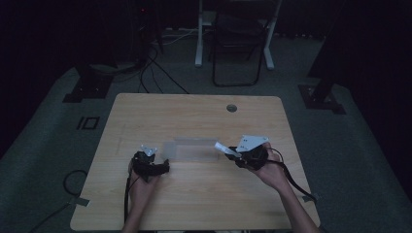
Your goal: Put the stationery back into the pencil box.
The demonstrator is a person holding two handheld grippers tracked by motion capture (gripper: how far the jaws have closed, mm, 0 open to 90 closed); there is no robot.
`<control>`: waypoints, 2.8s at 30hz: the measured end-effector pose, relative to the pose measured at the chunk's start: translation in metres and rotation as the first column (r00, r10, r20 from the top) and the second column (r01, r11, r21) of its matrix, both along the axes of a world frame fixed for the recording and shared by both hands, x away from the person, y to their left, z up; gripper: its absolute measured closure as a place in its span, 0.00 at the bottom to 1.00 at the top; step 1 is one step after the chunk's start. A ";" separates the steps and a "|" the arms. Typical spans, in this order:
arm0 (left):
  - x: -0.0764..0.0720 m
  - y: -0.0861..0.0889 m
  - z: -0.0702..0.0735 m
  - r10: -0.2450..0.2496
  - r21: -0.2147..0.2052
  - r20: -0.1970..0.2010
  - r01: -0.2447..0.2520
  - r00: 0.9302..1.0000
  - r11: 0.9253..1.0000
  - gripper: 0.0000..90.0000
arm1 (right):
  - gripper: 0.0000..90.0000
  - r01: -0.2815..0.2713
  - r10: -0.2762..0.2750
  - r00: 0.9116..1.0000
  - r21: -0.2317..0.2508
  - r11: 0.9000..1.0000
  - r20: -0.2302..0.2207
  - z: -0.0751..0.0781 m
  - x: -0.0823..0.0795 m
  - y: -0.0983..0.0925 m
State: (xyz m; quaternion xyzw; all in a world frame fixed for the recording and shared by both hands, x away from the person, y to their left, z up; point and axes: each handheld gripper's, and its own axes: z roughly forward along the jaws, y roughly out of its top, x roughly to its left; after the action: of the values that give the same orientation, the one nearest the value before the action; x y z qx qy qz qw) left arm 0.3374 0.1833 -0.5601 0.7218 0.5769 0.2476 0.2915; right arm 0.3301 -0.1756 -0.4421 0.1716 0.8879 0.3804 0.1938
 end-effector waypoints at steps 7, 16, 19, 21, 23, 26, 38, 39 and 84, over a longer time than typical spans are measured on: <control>0.000 0.000 0.000 0.000 0.000 0.000 0.000 1.000 1.000 0.11 | 0.79 -0.010 0.010 1.000 -0.006 1.000 -0.003 0.000 0.004 0.008; 0.000 0.000 0.000 0.000 0.000 -0.001 0.000 1.000 1.000 0.11 | 0.79 -0.023 0.023 1.000 -0.009 1.000 -0.005 0.000 0.010 0.015; 0.000 0.000 0.000 0.000 0.000 -0.001 0.000 1.000 1.000 0.11 | 0.79 -0.022 0.022 1.000 -0.006 1.000 -0.009 -0.001 0.013 0.016; 0.000 0.000 0.000 0.000 0.000 -0.001 0.000 1.000 1.000 0.11 | 0.79 -0.026 0.026 1.000 -0.010 1.000 -0.005 0.000 0.014 0.018; 0.000 0.000 0.000 -0.002 0.002 -0.003 0.002 1.000 1.000 0.11 | 0.79 -0.028 0.028 1.000 -0.008 1.000 -0.005 0.003 0.015 0.021; 0.000 0.000 0.000 -0.002 0.002 -0.003 0.002 1.000 1.000 0.11 | 0.79 -0.040 0.040 0.999 -0.004 0.999 0.000 0.006 0.020 0.026; 0.000 0.000 0.000 0.001 -0.001 -0.001 -0.001 1.000 1.000 0.11 | 0.79 -0.053 0.053 0.999 0.022 0.998 0.002 0.012 0.033 0.040; 0.000 0.000 0.000 0.000 -0.001 -0.001 0.000 1.000 1.000 0.11 | 0.79 -0.053 0.053 0.999 0.025 0.998 0.003 0.012 0.034 0.040; 0.000 0.000 0.000 0.000 0.001 0.001 0.000 1.000 1.000 0.11 | 0.79 -0.078 0.080 0.996 0.047 0.996 -0.032 -0.016 0.057 0.063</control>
State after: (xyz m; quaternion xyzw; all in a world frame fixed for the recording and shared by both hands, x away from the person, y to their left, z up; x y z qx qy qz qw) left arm 0.3374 0.1833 -0.5601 0.7218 0.5765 0.2484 0.2913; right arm 0.3873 -0.1127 -0.4584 0.1471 0.8881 0.4051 0.1597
